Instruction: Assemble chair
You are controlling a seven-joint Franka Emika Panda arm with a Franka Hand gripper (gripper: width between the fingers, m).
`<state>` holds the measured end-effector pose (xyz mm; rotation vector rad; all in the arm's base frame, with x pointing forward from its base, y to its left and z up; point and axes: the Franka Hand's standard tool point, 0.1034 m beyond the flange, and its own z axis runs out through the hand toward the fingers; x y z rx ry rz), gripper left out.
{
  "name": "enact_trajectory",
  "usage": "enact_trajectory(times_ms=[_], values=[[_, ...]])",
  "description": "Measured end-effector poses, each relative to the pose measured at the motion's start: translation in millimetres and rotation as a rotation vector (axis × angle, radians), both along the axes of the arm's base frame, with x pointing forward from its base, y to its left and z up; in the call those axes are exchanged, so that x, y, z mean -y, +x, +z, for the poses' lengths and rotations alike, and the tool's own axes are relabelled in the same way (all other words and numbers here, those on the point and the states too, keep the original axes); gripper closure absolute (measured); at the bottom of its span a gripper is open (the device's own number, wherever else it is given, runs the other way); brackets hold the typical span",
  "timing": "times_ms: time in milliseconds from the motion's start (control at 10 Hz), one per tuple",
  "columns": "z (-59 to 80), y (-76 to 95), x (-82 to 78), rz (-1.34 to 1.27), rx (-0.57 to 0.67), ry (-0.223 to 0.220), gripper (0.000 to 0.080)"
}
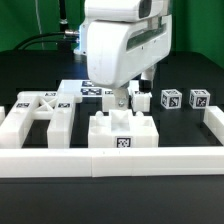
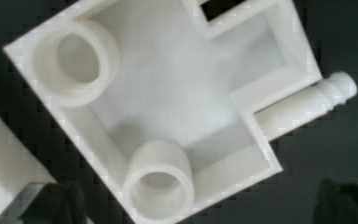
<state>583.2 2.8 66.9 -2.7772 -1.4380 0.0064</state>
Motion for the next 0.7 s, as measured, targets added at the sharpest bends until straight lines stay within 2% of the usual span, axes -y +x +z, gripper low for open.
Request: enact_trajectory(times_ms=[200, 400, 700], values=[[-1.4, -0.2, -1.1, -0.161, -0.004, -0.002, 0.0150], [-10.2, 5.0, -10.8, -0.382, -0.006, -0.006, 0.0150], [-14.4, 8.5, -12.3, -0.524, 0.010, 0.001, 0.0150]])
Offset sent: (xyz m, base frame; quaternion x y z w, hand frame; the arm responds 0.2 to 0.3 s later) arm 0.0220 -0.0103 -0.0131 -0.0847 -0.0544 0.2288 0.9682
